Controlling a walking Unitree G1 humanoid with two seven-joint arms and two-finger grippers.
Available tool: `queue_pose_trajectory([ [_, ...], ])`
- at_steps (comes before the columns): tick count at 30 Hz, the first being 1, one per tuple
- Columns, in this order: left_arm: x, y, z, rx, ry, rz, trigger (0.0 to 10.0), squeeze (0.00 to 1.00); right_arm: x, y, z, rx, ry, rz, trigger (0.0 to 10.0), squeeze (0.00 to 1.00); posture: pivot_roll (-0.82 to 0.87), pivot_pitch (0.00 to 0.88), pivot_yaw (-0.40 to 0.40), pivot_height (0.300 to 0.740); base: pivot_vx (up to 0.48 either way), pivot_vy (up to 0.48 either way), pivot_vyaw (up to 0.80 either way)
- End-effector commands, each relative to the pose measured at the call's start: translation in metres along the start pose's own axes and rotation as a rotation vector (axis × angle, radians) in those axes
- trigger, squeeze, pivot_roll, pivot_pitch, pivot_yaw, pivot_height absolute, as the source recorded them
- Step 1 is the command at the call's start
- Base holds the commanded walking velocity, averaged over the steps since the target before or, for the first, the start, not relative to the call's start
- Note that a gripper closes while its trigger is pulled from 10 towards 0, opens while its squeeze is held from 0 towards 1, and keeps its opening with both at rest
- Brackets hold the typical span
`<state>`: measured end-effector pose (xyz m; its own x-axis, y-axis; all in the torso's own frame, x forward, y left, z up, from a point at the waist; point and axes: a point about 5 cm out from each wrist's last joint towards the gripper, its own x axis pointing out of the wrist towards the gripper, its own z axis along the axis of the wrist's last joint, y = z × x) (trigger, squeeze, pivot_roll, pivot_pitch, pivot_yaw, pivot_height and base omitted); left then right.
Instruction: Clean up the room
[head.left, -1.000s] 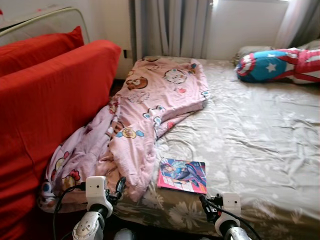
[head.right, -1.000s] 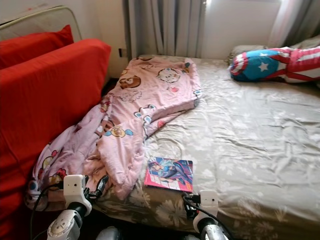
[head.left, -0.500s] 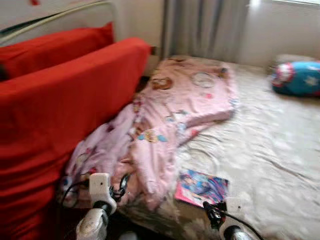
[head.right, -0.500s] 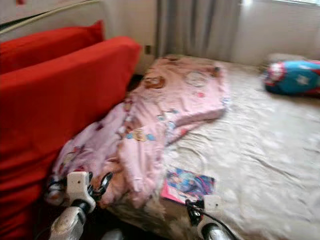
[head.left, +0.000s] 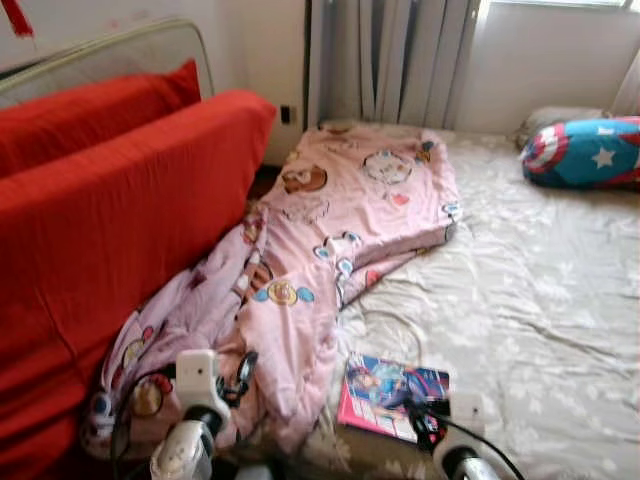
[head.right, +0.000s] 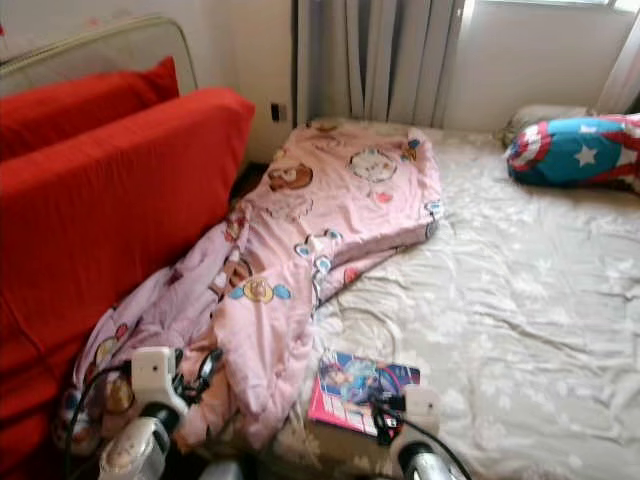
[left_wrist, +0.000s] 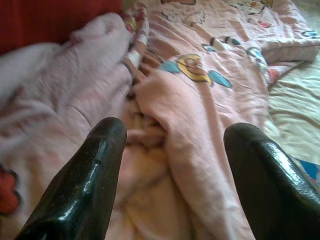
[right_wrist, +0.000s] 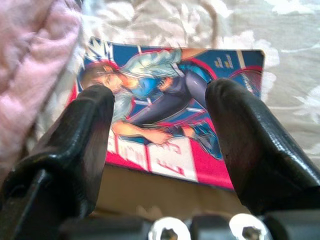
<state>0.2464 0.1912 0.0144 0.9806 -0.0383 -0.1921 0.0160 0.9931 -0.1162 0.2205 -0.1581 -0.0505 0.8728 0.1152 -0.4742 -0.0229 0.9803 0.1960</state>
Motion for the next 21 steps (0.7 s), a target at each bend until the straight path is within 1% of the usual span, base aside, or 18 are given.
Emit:
queue_pose_trajectory([
  [1,0.001,-0.004,0.0,-0.005,0.001,-0.009,10.0,0.0,-0.003,-0.013,0.0,0.025,0.003,-0.066,10.0,0.0,0.03,0.0,-0.013,0.632,0.0,0.0,0.0],
  [6,0.0,-0.003,0.0,-0.004,0.001,-0.007,10.0,0.0,-0.004,-0.02,0.001,0.083,-0.015,-0.153,10.0,0.0,0.04,0.0,-0.013,0.632,0.0,0.0,0.0],
  [11,-0.001,-0.003,0.0,-0.003,0.002,-0.007,10.0,0.0,-0.003,-0.023,0.004,0.077,-0.025,-0.179,10.0,0.0,0.04,0.0,-0.012,0.632,0.0,0.0,0.0],
  [14,-0.001,-0.003,0.0,-0.003,0.003,-0.007,10.0,0.0,-0.001,-0.024,0.009,0.067,-0.03,-0.188,10.0,0.0,0.04,0.0,-0.01,0.632,0.0,0.0,0.0],
  [16,-0.001,-0.003,0.0,-0.001,0.003,-0.008,10.0,0.0,0.002,-0.024,0.014,0.063,-0.033,-0.197,10.0,0.0,0.04,0.0,-0.009,0.622,0.0,0.0,0.0],
  [19,-0.001,-0.002,0.0,0.005,0.003,-0.009,10.0,0.0,0.004,-0.024,0.022,0.063,-0.076,-0.204,10.0,0.0,0.05,0.0,-0.007,0.617,0.0,0.0,0.0],
  [21,-0.001,-0.001,0.001,0.011,0.002,-0.009,10.0,0.0,0.006,-0.025,0.025,0.068,-0.085,-0.213,10.0,0.0,0.05,0.0,-0.005,0.617,0.0,0.0,0.0],
])
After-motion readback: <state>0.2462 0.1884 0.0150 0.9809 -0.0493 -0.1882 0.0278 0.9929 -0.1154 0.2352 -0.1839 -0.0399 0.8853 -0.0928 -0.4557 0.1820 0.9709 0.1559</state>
